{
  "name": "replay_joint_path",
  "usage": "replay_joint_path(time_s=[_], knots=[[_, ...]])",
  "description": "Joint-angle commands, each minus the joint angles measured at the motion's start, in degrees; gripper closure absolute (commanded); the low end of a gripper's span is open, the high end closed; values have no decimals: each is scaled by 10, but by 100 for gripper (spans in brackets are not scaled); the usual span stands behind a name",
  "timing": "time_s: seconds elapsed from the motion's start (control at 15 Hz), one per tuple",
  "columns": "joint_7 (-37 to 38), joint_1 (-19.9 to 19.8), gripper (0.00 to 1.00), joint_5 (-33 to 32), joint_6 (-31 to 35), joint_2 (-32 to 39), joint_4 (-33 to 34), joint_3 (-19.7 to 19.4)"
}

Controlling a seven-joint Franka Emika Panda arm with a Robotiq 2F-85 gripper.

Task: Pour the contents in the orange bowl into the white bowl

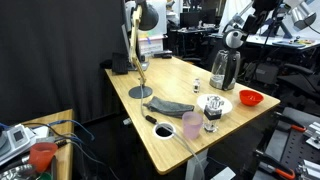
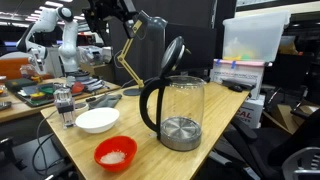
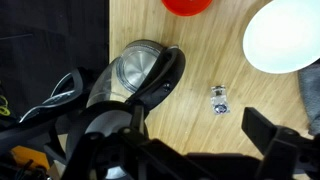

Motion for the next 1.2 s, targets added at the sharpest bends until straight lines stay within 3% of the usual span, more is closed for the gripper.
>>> replay_joint_path(time_s=[0.0,0.6,0.87,1.13], knots=[[-2,-3,0,3,-1,0,0,3],[-2,-3,0,3,-1,0,0,3],[19,-31,0,-3,-19,2,-19,-7],[8,-76,0,-10,-54,25,-44,-40]])
